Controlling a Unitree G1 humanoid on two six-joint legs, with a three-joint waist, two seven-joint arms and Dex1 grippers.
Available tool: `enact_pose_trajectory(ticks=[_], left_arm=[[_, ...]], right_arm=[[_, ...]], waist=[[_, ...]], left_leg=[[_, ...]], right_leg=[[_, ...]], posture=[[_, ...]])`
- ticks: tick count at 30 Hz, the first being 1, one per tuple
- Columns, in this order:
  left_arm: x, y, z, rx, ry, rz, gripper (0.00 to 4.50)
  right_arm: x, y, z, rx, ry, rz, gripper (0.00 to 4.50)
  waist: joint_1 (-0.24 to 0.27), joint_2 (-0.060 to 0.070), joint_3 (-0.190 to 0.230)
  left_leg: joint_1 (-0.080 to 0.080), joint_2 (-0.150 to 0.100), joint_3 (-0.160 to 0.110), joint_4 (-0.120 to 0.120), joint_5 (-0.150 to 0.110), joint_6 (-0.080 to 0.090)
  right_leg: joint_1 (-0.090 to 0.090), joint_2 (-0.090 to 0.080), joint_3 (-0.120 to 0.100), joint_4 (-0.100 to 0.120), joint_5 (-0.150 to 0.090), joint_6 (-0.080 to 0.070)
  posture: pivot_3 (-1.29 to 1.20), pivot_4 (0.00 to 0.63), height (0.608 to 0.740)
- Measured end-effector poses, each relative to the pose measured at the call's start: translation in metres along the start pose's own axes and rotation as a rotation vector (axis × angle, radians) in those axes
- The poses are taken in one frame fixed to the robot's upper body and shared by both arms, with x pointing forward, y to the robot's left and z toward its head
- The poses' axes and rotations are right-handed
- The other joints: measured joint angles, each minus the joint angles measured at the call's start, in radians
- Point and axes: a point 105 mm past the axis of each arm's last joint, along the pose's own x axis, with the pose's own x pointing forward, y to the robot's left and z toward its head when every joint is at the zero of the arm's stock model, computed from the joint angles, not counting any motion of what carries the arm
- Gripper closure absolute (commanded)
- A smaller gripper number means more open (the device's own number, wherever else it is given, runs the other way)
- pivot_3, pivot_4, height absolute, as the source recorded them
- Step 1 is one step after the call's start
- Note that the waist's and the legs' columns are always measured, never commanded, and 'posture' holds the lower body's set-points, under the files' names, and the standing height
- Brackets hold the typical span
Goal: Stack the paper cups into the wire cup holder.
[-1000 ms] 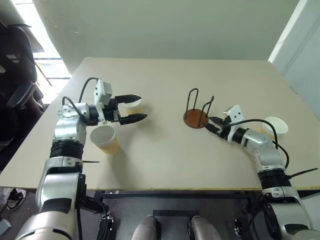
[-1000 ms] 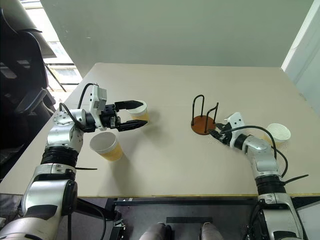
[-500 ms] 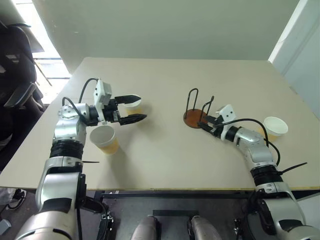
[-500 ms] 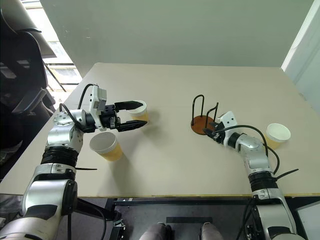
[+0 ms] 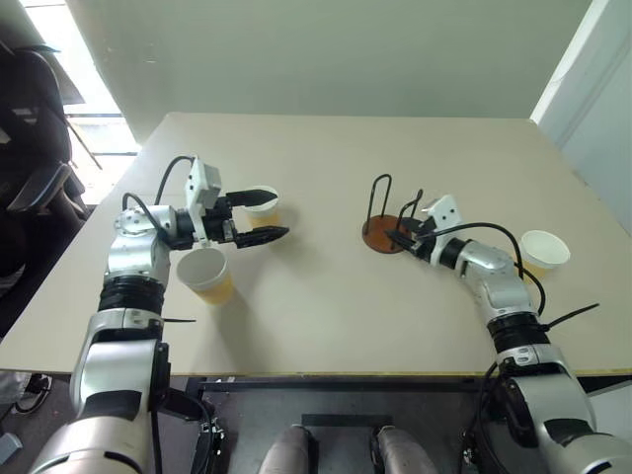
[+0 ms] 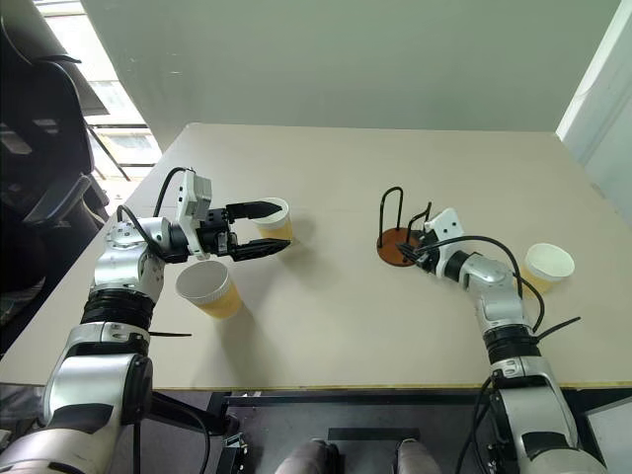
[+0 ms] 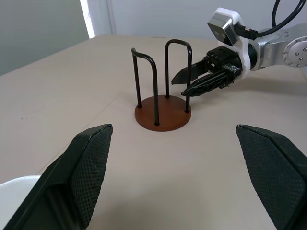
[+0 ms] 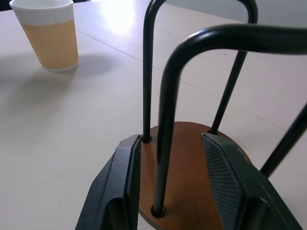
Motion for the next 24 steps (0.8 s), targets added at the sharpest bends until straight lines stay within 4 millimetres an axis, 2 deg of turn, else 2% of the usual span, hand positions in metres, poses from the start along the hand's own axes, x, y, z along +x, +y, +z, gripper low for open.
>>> enact_pose_trajectory(ticks=[2, 6, 15, 24], left_arm=[[0.000, 0.000, 0.000, 0.000, 0.001, 0.000, 0.00], [0.000, 0.000, 0.002, 0.008, 0.002, 0.000, 0.00], [0.002, -0.001, 0.007, 0.015, 0.002, -0.005, 0.00], [0.004, -0.001, 0.010, 0.014, 0.004, -0.004, 0.00]], right_arm=[[0.000, 0.001, -0.002, 0.006, 0.003, 0.001, 3.06], [0.002, 0.002, -0.002, 0.011, 0.000, 0.006, 4.40], [0.005, 0.009, -0.001, 0.016, -0.006, 0.046, 4.47], [-0.015, 0.023, 0.000, -0.055, 0.069, 0.299, 4.47]], waist=[[0.000, 0.000, 0.000], [0.000, 0.000, 0.000], [-0.001, 0.000, 0.000], [0.000, -0.001, 0.000]], left_leg=[[0.000, 0.000, 0.000, 0.000, 0.000, 0.000], [0.000, 0.000, 0.000, 0.000, 0.000, 0.000], [0.000, 0.000, 0.000, 0.000, 0.000, 0.000], [-0.001, 0.000, 0.000, 0.000, 0.000, 0.000]], right_leg=[[0.000, 0.000, 0.000, 0.000, 0.000, 0.000], [0.000, 0.000, 0.000, 0.000, 0.000, 0.000], [0.000, 0.000, 0.000, 0.000, 0.000, 0.000], [0.000, 0.000, 0.000, 0.000, -0.003, -0.005]], posture=[[0.00, 0.150, 0.740], [0.00, 0.150, 0.740], [0.00, 0.150, 0.740], [0.00, 0.150, 0.740]])
